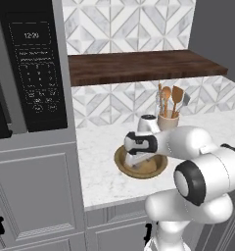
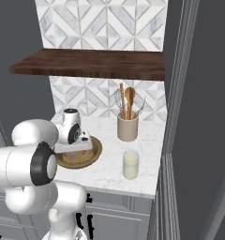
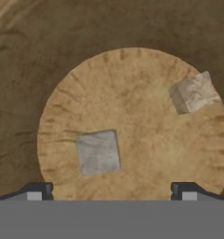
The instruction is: Grab a lemon wedge from the fridge and one ice cube from the ice bowl, and put them in the glass of lemonade.
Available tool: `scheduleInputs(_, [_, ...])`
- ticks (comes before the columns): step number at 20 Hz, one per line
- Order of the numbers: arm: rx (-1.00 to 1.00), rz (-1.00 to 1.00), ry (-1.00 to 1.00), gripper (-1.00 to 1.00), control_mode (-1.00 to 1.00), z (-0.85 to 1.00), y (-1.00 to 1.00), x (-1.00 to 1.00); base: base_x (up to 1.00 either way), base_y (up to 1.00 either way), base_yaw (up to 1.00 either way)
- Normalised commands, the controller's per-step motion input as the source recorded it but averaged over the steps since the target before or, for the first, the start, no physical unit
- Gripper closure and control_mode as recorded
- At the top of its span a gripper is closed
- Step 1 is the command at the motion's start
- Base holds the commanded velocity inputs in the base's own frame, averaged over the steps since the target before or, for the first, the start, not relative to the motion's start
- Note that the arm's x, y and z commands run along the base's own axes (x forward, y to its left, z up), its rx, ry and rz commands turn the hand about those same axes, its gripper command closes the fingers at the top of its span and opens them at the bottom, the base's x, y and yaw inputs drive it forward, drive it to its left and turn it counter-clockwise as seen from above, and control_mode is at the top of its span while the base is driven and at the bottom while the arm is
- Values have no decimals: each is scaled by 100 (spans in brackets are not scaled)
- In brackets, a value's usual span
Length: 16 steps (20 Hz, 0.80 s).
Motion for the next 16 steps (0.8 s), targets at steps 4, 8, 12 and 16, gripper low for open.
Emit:
scheduleInputs(4, [0, 2, -1, -100, -100, -19, 0, -4, 0, 0, 0])
scheduleInputs(8, [0, 0, 0, -100, -100, 0, 0, 38, 0, 0, 0])
scheduleInputs(12, [0, 0, 0, -100, -100, -1, 0, 30, 0, 0, 0])
scheduleInputs(16, [0, 0, -1, -100, -100, -2, 0, 19, 0, 0, 0])
